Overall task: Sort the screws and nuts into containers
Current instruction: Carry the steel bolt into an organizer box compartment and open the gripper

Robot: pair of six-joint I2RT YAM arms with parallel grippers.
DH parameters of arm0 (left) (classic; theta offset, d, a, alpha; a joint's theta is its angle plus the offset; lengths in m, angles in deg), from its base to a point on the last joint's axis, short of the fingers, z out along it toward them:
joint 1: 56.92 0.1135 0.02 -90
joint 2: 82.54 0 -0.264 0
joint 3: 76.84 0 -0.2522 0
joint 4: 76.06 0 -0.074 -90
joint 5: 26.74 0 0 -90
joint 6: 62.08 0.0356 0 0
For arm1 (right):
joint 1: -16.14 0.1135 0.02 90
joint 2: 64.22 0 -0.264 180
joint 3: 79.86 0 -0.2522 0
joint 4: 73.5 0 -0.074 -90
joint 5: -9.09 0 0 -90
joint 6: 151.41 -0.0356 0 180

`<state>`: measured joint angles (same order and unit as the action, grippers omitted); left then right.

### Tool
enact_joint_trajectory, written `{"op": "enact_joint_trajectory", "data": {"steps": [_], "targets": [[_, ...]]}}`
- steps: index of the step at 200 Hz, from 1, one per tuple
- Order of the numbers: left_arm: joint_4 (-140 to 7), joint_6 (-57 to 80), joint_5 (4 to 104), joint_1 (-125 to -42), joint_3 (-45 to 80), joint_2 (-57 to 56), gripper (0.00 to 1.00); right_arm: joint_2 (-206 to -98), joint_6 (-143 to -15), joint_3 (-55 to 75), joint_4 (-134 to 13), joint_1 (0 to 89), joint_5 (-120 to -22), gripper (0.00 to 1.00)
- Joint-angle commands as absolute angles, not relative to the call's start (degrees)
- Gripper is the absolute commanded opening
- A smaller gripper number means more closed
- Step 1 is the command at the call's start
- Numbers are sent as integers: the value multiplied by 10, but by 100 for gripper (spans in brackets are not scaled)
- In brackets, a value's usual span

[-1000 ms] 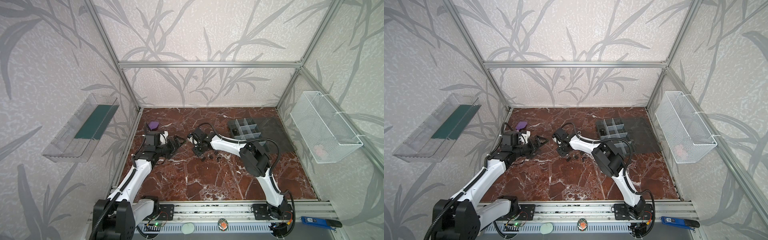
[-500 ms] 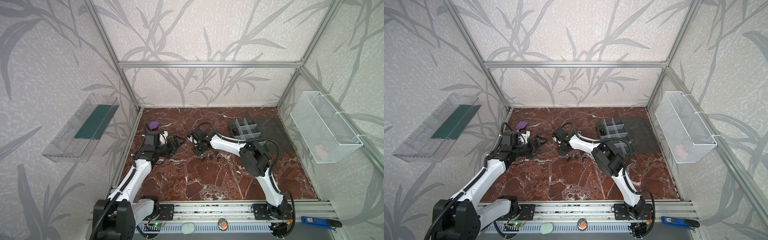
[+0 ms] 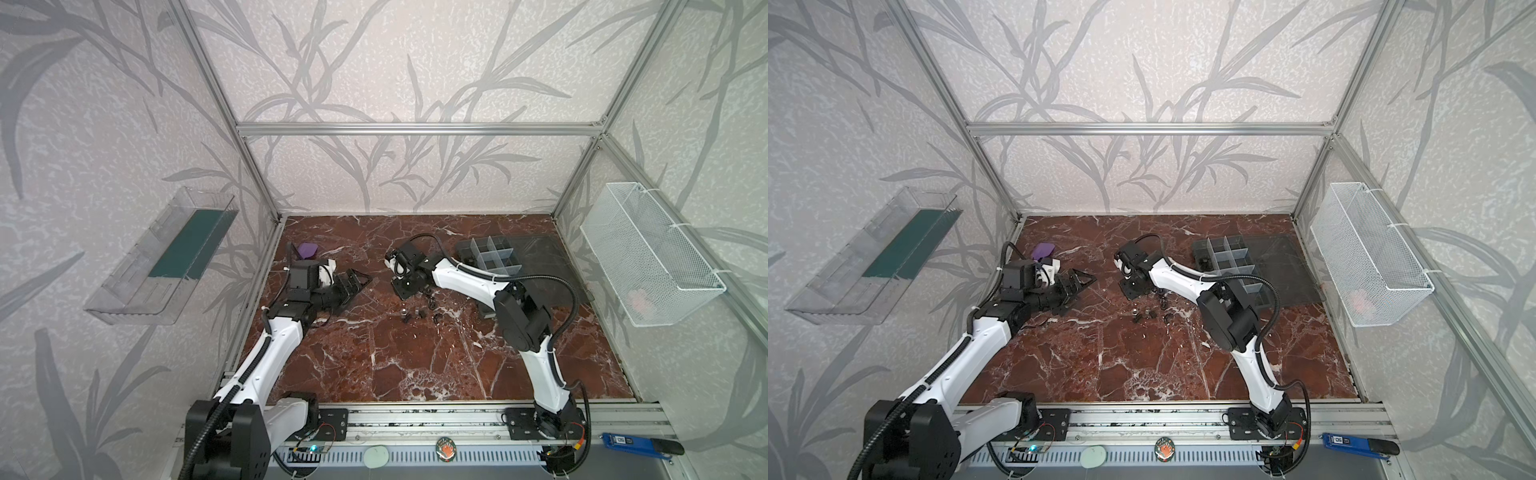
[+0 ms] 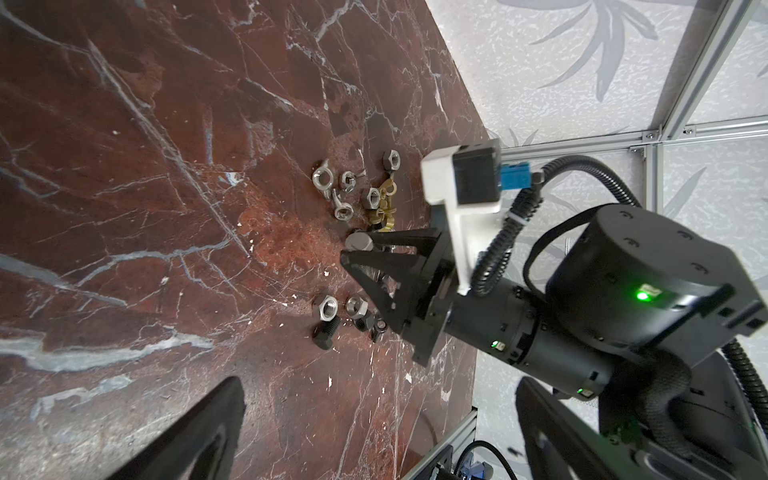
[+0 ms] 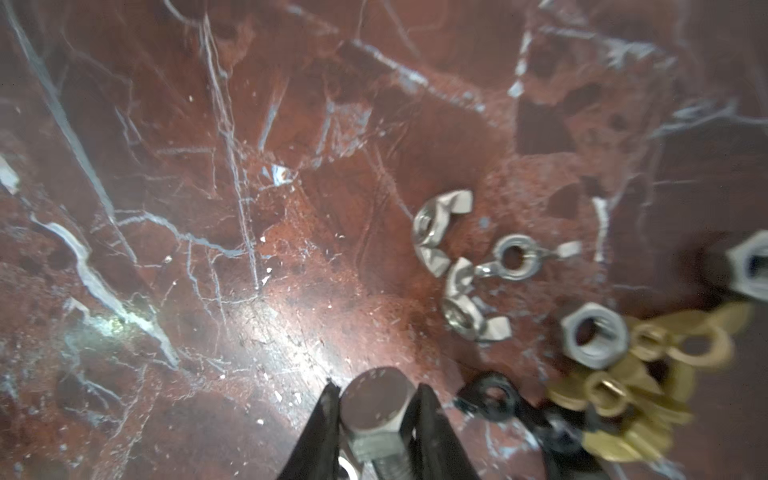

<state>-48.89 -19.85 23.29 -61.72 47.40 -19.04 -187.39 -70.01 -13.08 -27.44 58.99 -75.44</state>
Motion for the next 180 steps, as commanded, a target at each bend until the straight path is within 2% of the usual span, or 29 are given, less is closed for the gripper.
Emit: {"op": "enact_joint_trajectory", "data": {"steps": [1,52,102,142,180], "targets": [[-479,-177,241,-645,439,-188,99,-1802,-709,-119,-262,564,-754,2],[-483,-139,297,-767,363,-127,99,-1690,-715,-28,-262,482,-782,2],[-504,-127,317,-852,282,-43,99,-1594,-746,110,-299,374,-784,2],[-514,-123,323,-907,229,21,99,-1576,-747,186,-320,326,-791,2],[-509,-123,327,-916,200,50,99,-1587,-746,218,-330,308,-798,5]]}}
